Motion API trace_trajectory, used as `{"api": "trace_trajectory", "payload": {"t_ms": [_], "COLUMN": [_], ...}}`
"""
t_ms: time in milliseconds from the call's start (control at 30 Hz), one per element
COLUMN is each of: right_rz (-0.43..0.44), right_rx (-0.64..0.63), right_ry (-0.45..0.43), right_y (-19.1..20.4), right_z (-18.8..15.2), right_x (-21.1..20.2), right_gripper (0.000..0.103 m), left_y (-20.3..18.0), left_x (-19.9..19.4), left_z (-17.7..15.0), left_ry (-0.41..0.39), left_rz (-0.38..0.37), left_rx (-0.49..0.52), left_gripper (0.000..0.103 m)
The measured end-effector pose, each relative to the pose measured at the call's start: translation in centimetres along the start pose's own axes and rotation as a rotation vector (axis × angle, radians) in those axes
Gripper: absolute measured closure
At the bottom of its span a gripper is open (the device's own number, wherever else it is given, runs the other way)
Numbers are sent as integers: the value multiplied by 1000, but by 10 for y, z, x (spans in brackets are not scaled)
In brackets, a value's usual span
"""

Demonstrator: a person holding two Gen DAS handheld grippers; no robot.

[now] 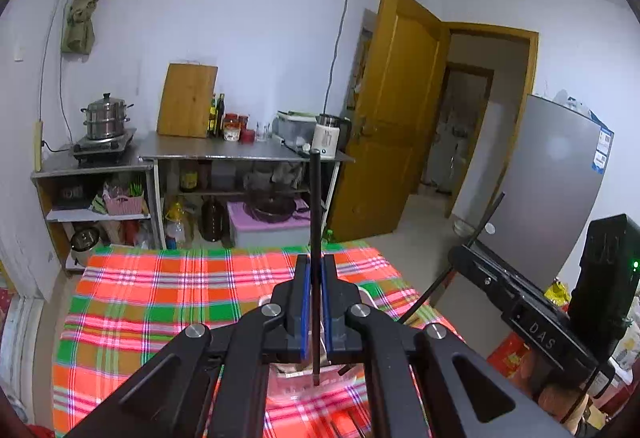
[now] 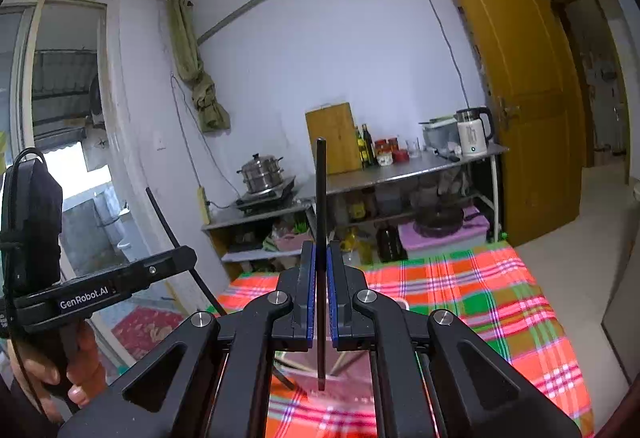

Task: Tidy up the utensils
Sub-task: 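Lift both held black chopsticks and carry them over the pink basket, then open both tools to drop the black chopsticks into the pink basket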

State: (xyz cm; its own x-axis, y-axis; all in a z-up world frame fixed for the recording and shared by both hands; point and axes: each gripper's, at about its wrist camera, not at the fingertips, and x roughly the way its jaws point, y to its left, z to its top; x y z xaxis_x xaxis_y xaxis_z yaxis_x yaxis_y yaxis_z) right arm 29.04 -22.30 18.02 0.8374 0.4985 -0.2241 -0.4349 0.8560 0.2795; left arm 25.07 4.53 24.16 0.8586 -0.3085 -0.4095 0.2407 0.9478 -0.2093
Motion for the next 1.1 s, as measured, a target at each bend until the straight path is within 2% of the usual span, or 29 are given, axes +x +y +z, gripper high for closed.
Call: {"api": "trace_trajectory", "payload": {"t_ms": [167,333,633,1100], "right_rz": [-4,-7,-7,-13], "right_rx": [6,4,8,-24], "right_ry": [-21,-19,31,117], "right_y": [-3,-5,-12,-9], "right_z": [4,-3,-23,-44], "right_x": [12,25,46,57], "right_gripper": [98,98,98,98], "left_y": [7,17,33,39], "left_x": [12,31,60,68], "left_z": [7,1,-22,-38], "left_ry": [-23,-15,47,87], "left_rz": [-2,-6,12,34], "left_rx": [-5,-20,-33,-26], "left_gripper": [98,98,98,97]}}
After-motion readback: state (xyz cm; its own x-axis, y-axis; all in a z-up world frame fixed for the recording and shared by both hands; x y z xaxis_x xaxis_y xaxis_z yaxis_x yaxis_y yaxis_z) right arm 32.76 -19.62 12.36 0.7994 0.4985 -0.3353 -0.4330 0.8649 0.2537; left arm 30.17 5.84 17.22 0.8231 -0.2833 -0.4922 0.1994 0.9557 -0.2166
